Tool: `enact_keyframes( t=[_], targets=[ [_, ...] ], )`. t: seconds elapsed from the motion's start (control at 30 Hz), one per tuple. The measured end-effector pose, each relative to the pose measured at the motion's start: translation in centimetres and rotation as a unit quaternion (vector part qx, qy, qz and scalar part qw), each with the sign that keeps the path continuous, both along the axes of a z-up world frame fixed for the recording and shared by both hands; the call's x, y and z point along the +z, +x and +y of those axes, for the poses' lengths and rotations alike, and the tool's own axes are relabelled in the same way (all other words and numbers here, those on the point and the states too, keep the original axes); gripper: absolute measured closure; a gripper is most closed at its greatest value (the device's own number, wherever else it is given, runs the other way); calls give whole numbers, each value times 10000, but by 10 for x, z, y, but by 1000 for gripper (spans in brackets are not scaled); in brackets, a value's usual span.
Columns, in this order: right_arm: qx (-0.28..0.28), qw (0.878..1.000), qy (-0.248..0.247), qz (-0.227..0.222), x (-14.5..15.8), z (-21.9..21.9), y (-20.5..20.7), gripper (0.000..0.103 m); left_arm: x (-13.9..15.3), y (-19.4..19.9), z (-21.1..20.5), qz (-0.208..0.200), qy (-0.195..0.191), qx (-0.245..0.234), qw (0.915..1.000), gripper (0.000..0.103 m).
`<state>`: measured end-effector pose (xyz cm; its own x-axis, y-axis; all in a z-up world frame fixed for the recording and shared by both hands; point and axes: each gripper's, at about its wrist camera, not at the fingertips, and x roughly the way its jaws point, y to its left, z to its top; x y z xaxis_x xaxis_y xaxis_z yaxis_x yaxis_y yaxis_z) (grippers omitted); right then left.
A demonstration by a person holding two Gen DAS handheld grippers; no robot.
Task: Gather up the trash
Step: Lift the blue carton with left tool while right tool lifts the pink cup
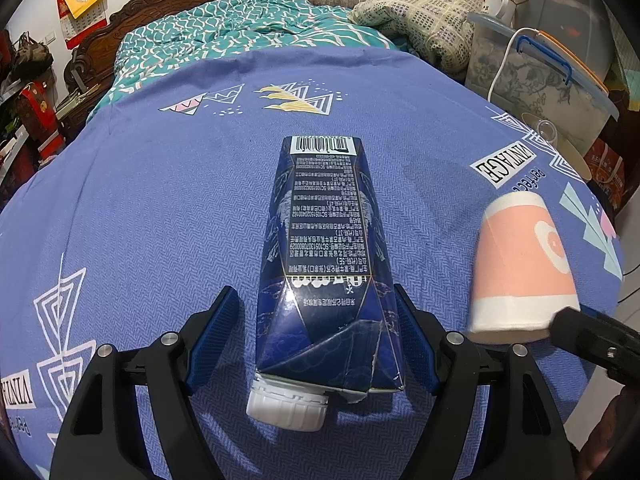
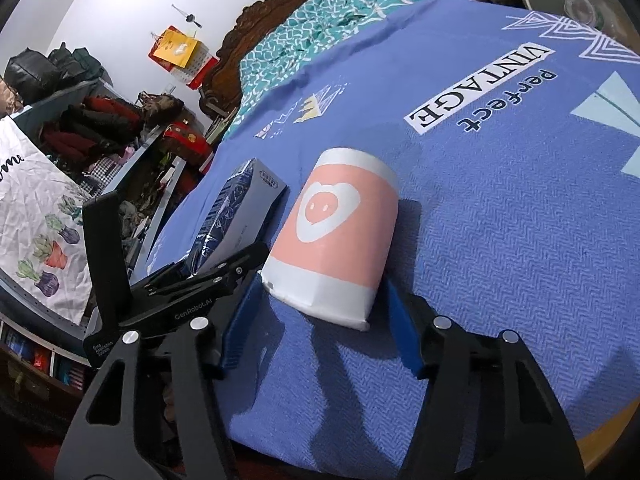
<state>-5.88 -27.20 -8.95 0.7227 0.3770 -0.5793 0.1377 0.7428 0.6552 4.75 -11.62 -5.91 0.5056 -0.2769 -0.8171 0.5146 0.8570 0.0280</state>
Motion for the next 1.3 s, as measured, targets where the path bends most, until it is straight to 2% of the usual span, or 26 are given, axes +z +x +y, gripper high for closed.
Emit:
enact_keyframes(
  t=[0.2,0.3,0.53,0.77,0.87,1.07,1.3],
  targets=[
    [60,9999,-108,74,-2,5,4,62,0,0,0,-5,10,1,10000,31],
    [90,9999,-117,39,0,7,4,66,0,0,-1,-3,8,2,10000,31],
    [69,9991,-403,-89,12,7,-1,69,0,0,0,-8,20,5,10000,31],
    [-151,9989,-391,-197,19,-11,-7,69,-1,1,0,-26,47,11,10000,32],
    [-207,9989,-371,-213,18,-13,-11,69,-1,-2,-3,-72,72,7,9999,38],
    [-190,9989,-364,-237,15,-5,-16,69,1,-10,-9,-266,177,-96,9994,57],
    [-224,9989,-319,-273,16,-9,-18,69,2,-11,-10,-325,246,-95,9991,57]
  ],
)
